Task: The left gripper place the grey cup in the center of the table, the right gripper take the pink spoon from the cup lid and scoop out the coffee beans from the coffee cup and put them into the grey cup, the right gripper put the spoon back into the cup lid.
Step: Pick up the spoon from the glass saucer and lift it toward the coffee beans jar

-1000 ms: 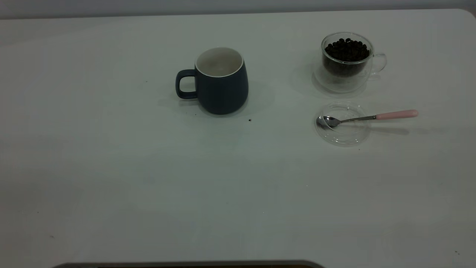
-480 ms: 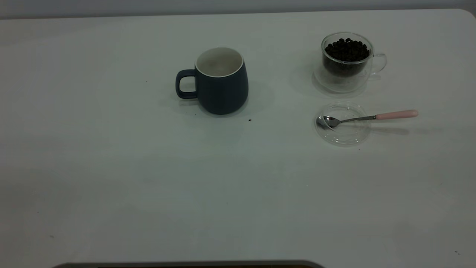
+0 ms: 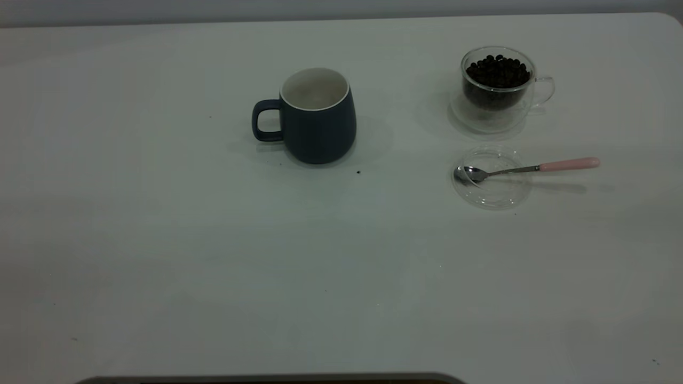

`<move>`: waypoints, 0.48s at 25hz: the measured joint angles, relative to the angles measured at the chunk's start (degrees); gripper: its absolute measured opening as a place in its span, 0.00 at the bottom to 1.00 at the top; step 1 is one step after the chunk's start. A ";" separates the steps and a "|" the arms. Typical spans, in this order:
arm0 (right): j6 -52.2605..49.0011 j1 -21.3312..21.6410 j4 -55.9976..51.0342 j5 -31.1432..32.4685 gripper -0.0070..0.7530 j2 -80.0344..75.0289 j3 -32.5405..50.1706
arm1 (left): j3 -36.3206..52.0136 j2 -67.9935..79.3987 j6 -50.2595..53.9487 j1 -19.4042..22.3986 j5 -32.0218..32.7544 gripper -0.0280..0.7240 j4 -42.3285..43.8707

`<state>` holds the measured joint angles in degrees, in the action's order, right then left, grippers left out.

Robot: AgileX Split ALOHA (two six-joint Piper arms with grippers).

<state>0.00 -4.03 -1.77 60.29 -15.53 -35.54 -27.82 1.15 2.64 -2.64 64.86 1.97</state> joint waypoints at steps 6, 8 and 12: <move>-0.40 0.00 -4.89 -5.90 0.88 -27.37 -10.30 | 0.00 0.00 0.00 0.00 0.00 0.82 0.00; 0.00 0.00 -6.90 -8.05 0.89 -36.13 -12.93 | 0.00 0.00 -0.06 0.00 0.00 0.82 0.00; 1.74 0.00 -10.73 -10.71 0.89 -53.12 -18.16 | 0.00 0.00 -0.01 0.00 0.05 0.82 0.00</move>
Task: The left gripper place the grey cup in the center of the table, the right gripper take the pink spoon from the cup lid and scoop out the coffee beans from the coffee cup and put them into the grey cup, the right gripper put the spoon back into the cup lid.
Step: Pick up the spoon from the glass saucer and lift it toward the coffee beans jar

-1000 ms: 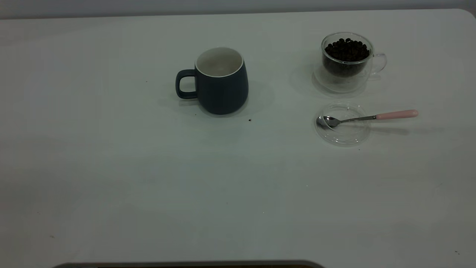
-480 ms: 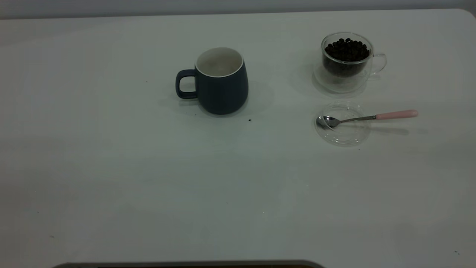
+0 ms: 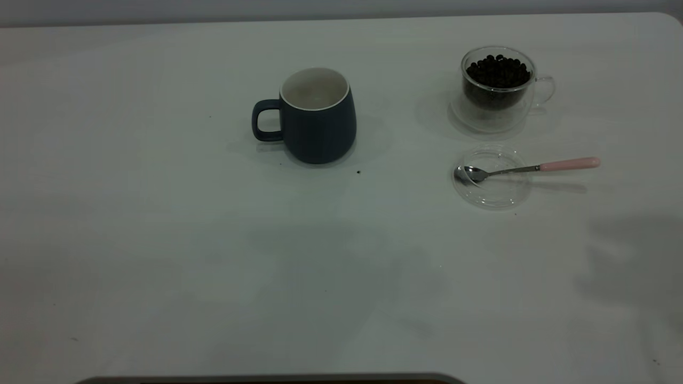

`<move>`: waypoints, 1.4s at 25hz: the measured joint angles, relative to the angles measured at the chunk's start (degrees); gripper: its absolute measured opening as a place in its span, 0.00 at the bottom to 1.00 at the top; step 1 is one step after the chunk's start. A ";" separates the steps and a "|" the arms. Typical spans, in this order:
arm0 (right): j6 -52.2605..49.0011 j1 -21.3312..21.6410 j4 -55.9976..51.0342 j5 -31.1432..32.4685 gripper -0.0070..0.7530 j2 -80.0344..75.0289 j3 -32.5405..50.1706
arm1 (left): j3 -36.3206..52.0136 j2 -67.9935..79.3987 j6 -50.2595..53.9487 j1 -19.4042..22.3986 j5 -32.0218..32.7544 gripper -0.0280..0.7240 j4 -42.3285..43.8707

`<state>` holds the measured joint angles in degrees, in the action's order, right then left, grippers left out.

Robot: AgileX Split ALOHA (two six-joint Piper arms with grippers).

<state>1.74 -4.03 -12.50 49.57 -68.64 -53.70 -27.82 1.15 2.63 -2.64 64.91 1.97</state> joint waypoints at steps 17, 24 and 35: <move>32.24 16.56 -33.77 0.61 0.89 -37.33 -8.16 | 0.00 0.00 0.00 0.00 0.00 0.82 0.00; 47.02 23.97 -44.69 1.63 0.89 -44.47 -4.04 | 0.00 0.00 0.00 0.00 0.00 0.82 0.00; 61.91 25.45 -56.16 -0.41 0.89 -56.74 -0.81 | 0.00 0.00 0.06 0.00 0.00 0.82 0.00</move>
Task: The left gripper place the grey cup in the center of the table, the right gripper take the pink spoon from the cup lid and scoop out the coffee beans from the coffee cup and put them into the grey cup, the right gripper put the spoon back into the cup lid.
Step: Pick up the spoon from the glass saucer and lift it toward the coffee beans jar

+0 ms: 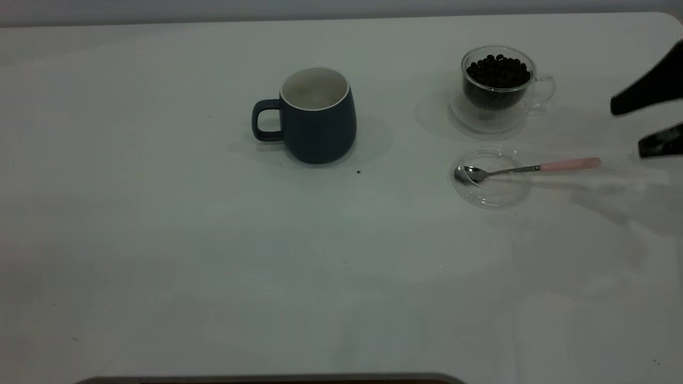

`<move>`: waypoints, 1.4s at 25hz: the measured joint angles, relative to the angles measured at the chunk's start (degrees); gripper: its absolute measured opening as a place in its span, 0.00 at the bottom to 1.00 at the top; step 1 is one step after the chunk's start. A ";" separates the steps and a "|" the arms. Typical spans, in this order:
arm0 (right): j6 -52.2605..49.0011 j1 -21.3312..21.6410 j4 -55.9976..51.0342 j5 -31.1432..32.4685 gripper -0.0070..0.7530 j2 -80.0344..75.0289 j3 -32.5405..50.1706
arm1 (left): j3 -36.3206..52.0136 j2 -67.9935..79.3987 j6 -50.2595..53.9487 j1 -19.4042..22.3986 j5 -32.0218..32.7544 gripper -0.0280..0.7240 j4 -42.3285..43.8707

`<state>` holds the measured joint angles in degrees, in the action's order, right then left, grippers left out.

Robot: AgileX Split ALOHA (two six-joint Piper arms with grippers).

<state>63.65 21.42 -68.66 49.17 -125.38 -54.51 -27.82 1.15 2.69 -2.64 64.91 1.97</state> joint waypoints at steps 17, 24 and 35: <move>7.85 3.67 1.81 5.28 0.89 -18.15 -13.21 | 0.00 0.00 0.00 0.00 0.00 0.82 0.00; 12.18 1.11 -0.88 6.90 0.89 -19.12 -14.54 | 0.00 0.00 0.00 0.00 0.00 0.82 0.00; 11.92 -3.92 -4.32 7.00 0.88 -19.77 -15.87 | 0.00 0.00 -0.06 0.00 0.00 0.82 0.00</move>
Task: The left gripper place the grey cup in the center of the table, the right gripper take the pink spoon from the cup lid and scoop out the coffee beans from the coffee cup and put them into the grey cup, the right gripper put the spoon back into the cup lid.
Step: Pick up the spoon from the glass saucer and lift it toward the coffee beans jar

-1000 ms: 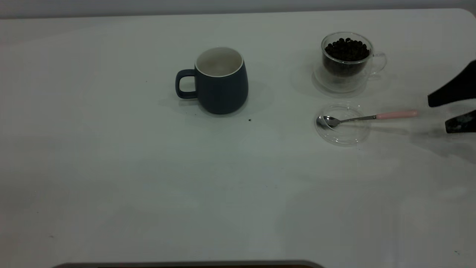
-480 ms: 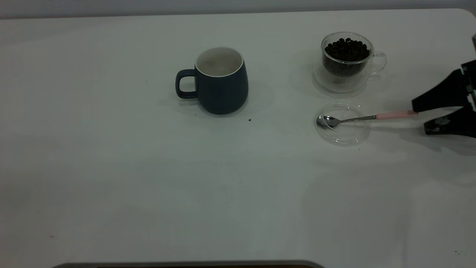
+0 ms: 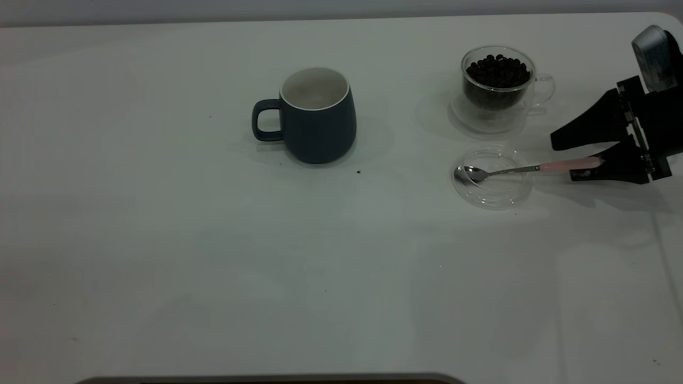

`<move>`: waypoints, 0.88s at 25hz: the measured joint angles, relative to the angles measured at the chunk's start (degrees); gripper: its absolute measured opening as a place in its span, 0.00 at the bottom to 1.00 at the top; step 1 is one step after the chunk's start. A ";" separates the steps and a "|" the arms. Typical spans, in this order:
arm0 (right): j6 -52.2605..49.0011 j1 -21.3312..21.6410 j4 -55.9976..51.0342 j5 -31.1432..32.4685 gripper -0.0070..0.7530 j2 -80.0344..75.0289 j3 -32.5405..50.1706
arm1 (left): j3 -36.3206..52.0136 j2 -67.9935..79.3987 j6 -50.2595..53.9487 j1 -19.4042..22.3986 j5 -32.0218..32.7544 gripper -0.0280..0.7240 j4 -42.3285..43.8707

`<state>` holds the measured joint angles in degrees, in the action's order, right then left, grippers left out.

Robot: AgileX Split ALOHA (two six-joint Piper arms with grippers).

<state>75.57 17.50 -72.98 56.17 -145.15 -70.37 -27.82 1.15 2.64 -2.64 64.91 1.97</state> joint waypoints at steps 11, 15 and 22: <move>-2.35 -0.43 -0.76 0.45 0.62 -0.28 0.00 | 0.00 0.00 0.00 0.00 0.00 0.82 0.00; -3.19 -0.43 -0.87 0.93 0.55 -0.28 -0.05 | 0.00 0.00 0.00 0.00 0.00 0.82 0.00; -4.52 -0.43 -0.82 1.69 0.50 -0.28 -0.05 | 0.00 0.00 0.00 0.00 0.00 0.82 0.00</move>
<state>71.05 17.06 -73.80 57.86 -145.43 -70.42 -27.82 1.15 2.64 -2.64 64.91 1.97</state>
